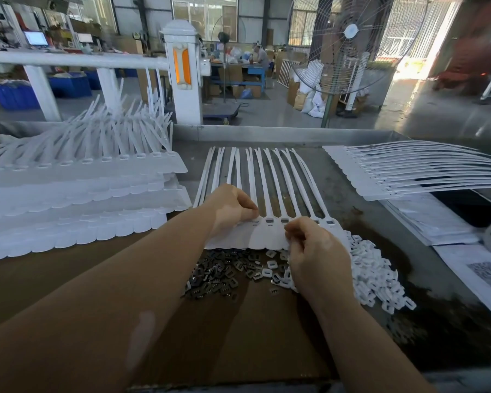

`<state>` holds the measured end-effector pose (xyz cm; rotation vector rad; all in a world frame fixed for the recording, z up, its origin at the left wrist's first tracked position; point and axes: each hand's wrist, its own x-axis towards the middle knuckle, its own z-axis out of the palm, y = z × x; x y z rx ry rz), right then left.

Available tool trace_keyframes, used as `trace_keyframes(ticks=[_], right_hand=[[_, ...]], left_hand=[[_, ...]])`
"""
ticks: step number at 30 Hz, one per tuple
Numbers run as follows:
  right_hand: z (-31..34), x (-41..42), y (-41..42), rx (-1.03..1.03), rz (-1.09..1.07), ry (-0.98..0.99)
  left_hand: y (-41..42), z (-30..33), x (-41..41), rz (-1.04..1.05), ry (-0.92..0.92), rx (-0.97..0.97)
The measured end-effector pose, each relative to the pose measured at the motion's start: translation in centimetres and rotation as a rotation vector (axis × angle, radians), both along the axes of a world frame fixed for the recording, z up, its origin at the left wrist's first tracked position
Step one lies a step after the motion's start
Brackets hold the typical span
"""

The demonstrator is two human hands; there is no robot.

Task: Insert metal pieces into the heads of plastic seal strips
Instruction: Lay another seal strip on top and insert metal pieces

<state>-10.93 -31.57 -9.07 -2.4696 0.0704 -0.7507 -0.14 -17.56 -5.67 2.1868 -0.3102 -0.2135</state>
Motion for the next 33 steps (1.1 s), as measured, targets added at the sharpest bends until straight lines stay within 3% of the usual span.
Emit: trace_keyframes(ticks=[33], right_hand=[[-0.15, 0.17, -0.03, 0.003, 0.007, -0.026]], left_hand=[[0.71, 0.13, 0.08, 0.063, 0.097, -0.042]])
